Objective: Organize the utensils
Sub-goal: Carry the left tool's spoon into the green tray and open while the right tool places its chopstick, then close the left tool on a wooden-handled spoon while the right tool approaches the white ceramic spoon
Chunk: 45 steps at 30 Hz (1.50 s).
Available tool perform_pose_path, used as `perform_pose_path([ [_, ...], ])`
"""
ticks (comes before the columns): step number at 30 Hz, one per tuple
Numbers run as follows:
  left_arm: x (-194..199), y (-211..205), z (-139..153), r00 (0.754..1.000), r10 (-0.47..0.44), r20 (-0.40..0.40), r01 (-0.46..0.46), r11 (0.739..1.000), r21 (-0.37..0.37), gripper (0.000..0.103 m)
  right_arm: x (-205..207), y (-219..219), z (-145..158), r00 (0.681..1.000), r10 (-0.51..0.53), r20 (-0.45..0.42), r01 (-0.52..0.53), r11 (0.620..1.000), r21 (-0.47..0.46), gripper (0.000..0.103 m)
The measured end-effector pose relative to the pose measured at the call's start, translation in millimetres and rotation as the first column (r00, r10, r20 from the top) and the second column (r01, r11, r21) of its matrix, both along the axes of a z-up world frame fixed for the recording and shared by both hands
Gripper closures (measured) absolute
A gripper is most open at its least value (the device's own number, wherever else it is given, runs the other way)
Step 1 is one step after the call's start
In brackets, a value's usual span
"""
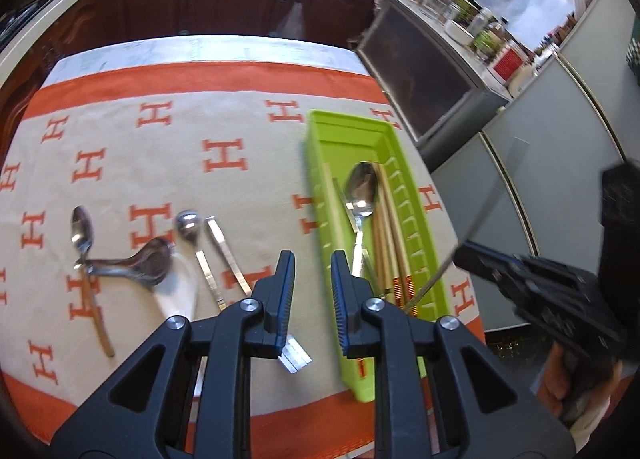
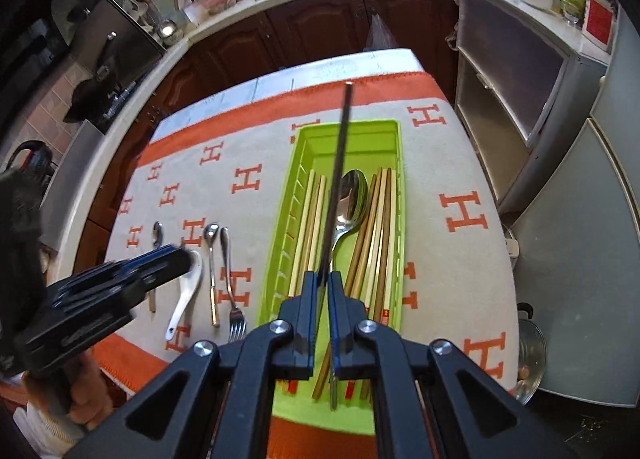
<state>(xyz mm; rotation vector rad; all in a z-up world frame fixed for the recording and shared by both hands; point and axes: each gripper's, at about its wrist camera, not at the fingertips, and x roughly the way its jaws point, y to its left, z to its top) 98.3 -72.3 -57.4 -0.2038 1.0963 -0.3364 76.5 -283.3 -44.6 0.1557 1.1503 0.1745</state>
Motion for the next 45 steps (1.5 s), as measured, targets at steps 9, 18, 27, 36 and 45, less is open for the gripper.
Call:
perform_pose_path([
  [9,-12,65,-11,0.992,0.125,-0.016,-0.124,0.992,0.01,0.087,50,28,-32,0.999,-0.002,-0.04,-0.002,0.995,-0.1,0.099],
  [18,-20,121,-11,0.969,0.245,0.005,-0.245,0.968,0.043,0.087,53,44,-33,0.998,-0.01,-0.063,0.008,0.999,-0.032,0.098],
  [27,-28,168,-22,0.939,0.344,-0.017,-0.342,0.938,0.055,0.087,29,61,-33,0.997,0.007,-0.08,-0.004,0.999,0.041,0.097],
  [36,-40,195,-34,0.925,0.379,-0.022,-0.377,0.924,0.069,0.087,12,95,-34,0.995,0.051,-0.087,-0.041,0.993,0.111,0.088],
  [45,-40,202,-63,0.934,0.346,-0.085,-0.343,0.938,0.051,0.078,12,131,-44,0.991,0.092,-0.102,-0.076,0.985,0.157,0.082],
])
